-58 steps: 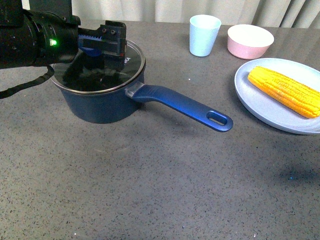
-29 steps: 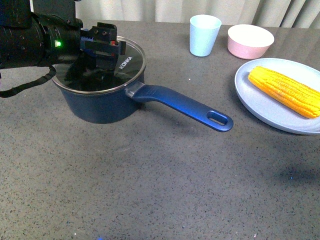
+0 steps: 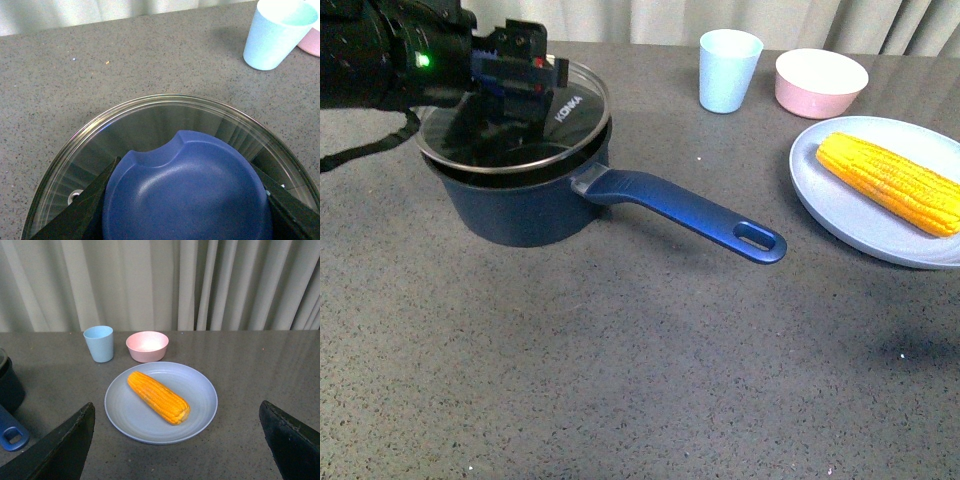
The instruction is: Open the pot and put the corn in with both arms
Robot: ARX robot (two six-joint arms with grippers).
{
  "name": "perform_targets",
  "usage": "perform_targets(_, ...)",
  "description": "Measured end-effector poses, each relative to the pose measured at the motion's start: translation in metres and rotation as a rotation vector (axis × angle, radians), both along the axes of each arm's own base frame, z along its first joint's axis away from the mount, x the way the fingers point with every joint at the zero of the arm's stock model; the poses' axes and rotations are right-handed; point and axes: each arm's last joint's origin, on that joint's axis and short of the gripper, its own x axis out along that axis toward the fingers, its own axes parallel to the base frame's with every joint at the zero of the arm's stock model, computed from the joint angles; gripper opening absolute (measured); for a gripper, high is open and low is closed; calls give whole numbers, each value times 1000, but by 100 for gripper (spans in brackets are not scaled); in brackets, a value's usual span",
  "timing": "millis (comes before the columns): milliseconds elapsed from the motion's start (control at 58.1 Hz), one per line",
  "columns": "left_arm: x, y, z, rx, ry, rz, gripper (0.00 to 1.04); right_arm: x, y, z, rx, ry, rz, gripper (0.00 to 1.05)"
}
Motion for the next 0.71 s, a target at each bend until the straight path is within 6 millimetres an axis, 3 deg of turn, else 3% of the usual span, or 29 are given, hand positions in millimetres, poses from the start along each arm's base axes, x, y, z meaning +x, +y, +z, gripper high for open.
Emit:
perform_targets(172, -4, 19, 26, -19, -58, 43, 59, 0, 0, 0, 0, 0, 0, 96)
perform_targets(310, -3, 50, 32, -21, -75, 122, 59, 0, 0, 0, 0, 0, 0, 96)
perform_targets(465, 3, 104, 26, -10, -79, 264, 59, 0, 0, 0, 0, 0, 0, 96)
perform_targets(706, 9, 151, -3, 27, -41, 393, 59, 0, 0, 0, 0, 0, 0, 96)
